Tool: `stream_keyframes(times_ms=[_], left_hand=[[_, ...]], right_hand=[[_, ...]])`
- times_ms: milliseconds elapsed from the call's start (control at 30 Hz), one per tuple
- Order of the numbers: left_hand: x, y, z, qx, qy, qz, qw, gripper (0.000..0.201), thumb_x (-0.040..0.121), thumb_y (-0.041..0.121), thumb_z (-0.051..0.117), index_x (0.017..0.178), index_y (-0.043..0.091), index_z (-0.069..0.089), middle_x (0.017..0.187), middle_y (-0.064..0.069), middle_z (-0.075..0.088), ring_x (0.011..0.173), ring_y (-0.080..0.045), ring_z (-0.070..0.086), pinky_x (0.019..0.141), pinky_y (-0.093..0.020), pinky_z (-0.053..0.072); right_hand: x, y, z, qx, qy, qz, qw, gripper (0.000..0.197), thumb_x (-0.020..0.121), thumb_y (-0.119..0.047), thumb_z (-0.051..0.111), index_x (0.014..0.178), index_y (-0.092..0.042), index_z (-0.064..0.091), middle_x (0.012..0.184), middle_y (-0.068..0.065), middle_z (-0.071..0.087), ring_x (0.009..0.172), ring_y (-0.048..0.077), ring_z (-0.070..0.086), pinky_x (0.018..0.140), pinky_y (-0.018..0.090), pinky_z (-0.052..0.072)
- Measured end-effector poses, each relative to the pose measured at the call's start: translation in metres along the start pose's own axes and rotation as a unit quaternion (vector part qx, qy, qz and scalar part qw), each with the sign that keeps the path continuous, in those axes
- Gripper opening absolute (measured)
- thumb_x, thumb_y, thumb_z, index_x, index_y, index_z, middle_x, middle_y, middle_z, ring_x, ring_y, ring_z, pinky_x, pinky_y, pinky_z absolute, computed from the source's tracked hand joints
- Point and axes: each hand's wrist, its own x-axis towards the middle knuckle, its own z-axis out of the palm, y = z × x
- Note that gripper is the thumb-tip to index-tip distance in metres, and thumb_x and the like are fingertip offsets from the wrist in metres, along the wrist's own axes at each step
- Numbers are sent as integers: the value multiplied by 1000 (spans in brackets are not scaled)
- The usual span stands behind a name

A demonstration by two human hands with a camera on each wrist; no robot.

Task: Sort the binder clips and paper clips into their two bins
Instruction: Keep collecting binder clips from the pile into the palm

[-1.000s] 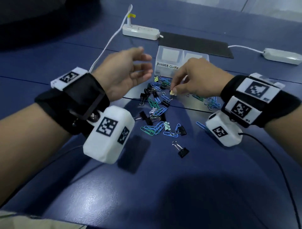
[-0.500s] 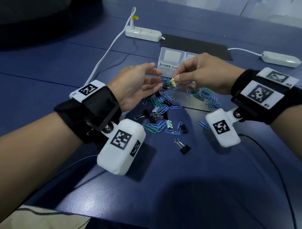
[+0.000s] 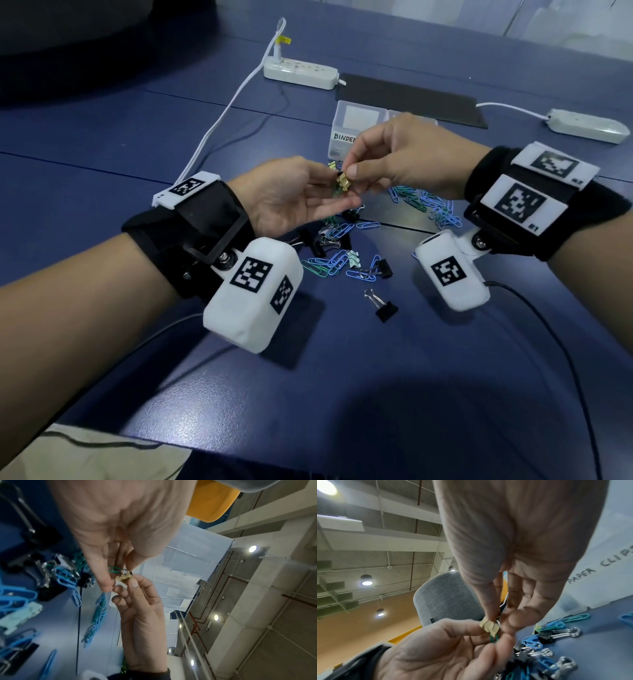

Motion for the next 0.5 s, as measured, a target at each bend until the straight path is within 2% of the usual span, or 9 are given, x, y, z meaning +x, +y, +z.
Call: stream_keyframes(times_ms=[100,200,267,367,500], left_hand=[[4,-2,-4,36,32,29,998,18,93,1,54,109,-6,61,102,-19,67,77,-21,71,70,-22,60],[4,-5,-3,74,46,92,992,8,90,2,60,92,-4,66,87,-14,69,63,-13,70,68,-17,59],[5,-7,0,69,42,131,988,9,91,2,58,88,-2,66,77,-9,69,58,-9,67,66,-14,57],[6,-6,2,20,31,177,983,10,91,-1,58,87,-2,68,66,-5,72,54,-6,66,63,-12,57],[5,-5,6,-17,37,215,976,9,88,-4,60,87,-2,68,68,-4,74,58,-8,68,66,-13,57]], right_hand=[[-4,5,-3,33,-32,8,999,11,88,2,58,83,-8,62,73,12,61,58,13,60,59,18,55],[-7,9,-7,81,-51,23,995,13,89,2,56,83,-8,61,78,14,62,60,10,64,65,16,57],[-8,11,-8,144,-59,29,987,12,90,1,54,84,-7,60,85,15,64,66,10,67,70,16,57],[-10,12,-6,263,-44,39,963,11,91,-1,50,87,-3,60,82,9,72,70,8,69,72,15,57],[-13,14,-2,378,15,45,925,13,93,0,48,85,-2,57,71,5,73,67,9,70,67,16,57]])
